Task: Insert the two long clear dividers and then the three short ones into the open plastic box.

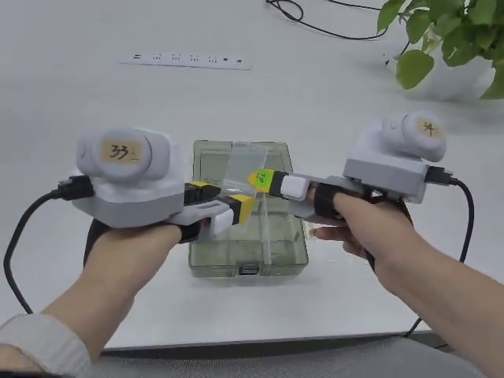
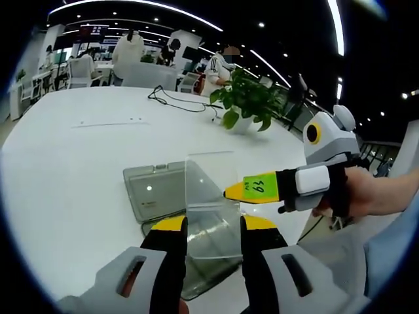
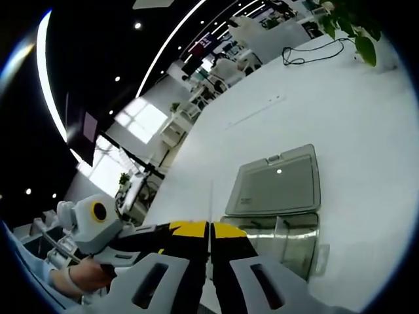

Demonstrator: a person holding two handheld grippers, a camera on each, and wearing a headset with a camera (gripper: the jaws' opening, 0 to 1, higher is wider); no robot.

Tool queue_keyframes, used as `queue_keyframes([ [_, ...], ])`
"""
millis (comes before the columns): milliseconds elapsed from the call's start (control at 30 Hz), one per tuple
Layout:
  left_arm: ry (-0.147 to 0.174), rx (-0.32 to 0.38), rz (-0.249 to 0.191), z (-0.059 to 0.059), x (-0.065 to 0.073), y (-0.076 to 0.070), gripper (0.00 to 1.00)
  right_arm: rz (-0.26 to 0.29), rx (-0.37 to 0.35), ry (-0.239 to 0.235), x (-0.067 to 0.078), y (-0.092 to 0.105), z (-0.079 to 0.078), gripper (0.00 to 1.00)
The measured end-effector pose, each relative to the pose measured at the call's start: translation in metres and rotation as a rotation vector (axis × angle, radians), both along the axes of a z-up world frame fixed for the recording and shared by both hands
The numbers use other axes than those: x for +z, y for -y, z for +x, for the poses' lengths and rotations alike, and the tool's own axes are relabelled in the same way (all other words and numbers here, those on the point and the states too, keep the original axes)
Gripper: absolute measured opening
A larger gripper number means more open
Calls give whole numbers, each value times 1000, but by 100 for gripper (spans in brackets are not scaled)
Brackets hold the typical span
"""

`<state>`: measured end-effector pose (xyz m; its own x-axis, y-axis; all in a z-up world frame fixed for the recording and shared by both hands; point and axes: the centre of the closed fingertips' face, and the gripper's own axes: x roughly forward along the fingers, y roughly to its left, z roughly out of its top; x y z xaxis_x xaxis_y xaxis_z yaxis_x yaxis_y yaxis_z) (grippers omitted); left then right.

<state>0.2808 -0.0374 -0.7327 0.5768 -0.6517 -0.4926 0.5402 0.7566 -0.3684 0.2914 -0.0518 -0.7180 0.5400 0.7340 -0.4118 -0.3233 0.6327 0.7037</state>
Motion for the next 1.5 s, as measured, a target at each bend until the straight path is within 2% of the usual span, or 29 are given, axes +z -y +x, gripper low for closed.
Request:
queue_keyframes([
  [233, 19, 2, -17, -1, 6, 1, 31, -19, 15, 1, 4, 3, 1, 2],
  [367, 33, -33, -9, -4, 5, 1, 31, -41, 16, -5, 7, -1, -3, 2],
  [467, 54, -82, 14, -6, 4, -1, 32, -61, 7, -5, 7, 1, -1, 2],
  [567, 62, -114, 30, -8, 0, -6, 38, -69, -13, -29, 8, 3, 2, 2],
  [600, 75, -139, 49, -10, -1, -10, 40, -89, -13, -41, 7, 4, 1, 2],
  [633, 103, -161, 70, -9, -1, -13, 45, -95, -12, -45, 6, 4, 1, 2],
  [700, 120, -212, 126, -13, -8, -20, 57, -130, -30, -103, 1, 11, 2, 2],
  [733, 136, -237, 141, -15, -10, -21, 62, -146, -16, -133, -3, 15, 6, 2],
  [767, 150, -255, 149, -15, -11, -23, 64, -154, -3, -151, -3, 15, 7, 2],
  [800, 165, -272, 158, -16, -12, -24, 68, -187, -1, -163, -3, 18, 7, 2],
  [833, 171, -292, 175, -17, -14, -28, 74, -201, 26, -202, -5, 17, 4, 2],
  [900, 170, -309, 189, -20, -17, -32, 84, -222, 41, -221, -5, 17, 8, 2],
  [933, 181, -314, 190, -20, -16, -34, 86, -232, 60, -259, -6, 17, 7, 2],
  [967, 190, -324, 189, -21, -15, -36, 89, -227, 47, -242, -5, 16, 13, 2],
  [1033, 197, -337, 190, -22, -15, -39, 95, -245, 67, -273, -7, 14, 12, 2],
  [1067, 205, -343, 195, -22, -16, -40, 97, -255, 70, -265, -7, 14, 15, 2],
  [1100, 216, -349, 196, -22, -16, -42, 100, -278, 92, -286, -11, 14, 12, 2],
  [1167, 211, -367, 200, -24, -18, -45, 100, -279, 91, -302, -13, 11, 11, 2],
  [1200, 212, -374, 196, -25, -18, -47, 100, -285, 106, -328, -14, 9, 5, 2],
  [1233, 213, -384, 210, -26, -20, -49, 100, -289, 102, -340, -16, 10, 6, 2],
  [1300, 219, -407, 245, -28, -23, -55, 100, -312, 125, -393, -22, 12, 3, 2],
  [1367, 216, -413, 257, -29, -26, -60, 100, -331, 136, -409, -24, 12, 2, 2],
  [1433, 209, -408, 260, -29, -28, -64, 100, -325, 133, -427, -24, 10, 4, 2],
  [1467, 204, -404, 263, -29, -29, -66, 100, -328, 143, -456, -23, 9, 1, 2],
  [1500, 204, -401, 264, -29, -30, -67, 100, -334, 137, -455, -24, 10, 4, 2],
])
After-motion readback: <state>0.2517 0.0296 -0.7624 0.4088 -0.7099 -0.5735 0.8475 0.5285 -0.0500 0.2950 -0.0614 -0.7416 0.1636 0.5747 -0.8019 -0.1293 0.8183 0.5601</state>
